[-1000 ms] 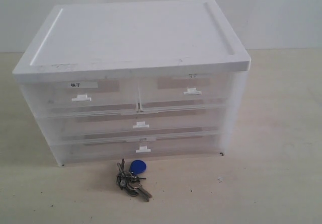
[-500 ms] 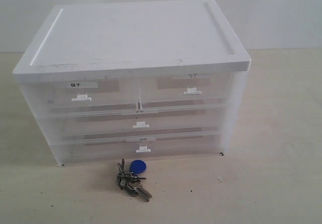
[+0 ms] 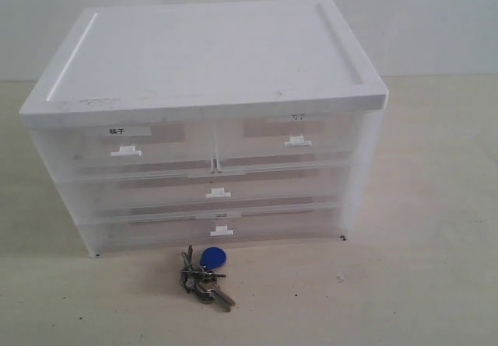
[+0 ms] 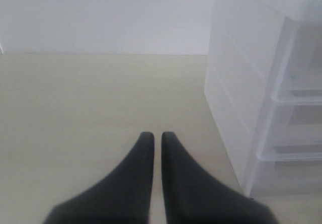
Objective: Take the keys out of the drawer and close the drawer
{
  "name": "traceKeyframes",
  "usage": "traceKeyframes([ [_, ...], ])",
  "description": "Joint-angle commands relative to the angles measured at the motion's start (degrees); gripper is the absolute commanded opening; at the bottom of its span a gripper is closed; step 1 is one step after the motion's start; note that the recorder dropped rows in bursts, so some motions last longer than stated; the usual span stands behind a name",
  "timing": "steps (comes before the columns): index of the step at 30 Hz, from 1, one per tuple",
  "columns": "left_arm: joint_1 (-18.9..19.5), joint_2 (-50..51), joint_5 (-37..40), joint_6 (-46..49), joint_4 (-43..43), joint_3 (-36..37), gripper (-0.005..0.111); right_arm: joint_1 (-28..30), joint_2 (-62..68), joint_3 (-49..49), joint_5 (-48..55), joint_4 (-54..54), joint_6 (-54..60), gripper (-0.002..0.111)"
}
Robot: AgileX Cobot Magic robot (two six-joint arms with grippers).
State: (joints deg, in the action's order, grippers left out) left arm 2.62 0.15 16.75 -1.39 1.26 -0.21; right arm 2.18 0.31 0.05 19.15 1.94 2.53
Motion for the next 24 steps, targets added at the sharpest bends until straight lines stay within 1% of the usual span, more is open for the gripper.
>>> traceKeyframes([
  [1,0.18,-0.15,-0.22,0.17,-0.23,0.21,0.005,0.15,-0.31,-0.05,-0.23,-0.14,0.19,0.000],
  [24,0.18,-0.15,-0.22,0.17,-0.23,0.21,0.005,0.15,-0.31,-0.05,-0.23,-0.14,-0.63,0.000],
])
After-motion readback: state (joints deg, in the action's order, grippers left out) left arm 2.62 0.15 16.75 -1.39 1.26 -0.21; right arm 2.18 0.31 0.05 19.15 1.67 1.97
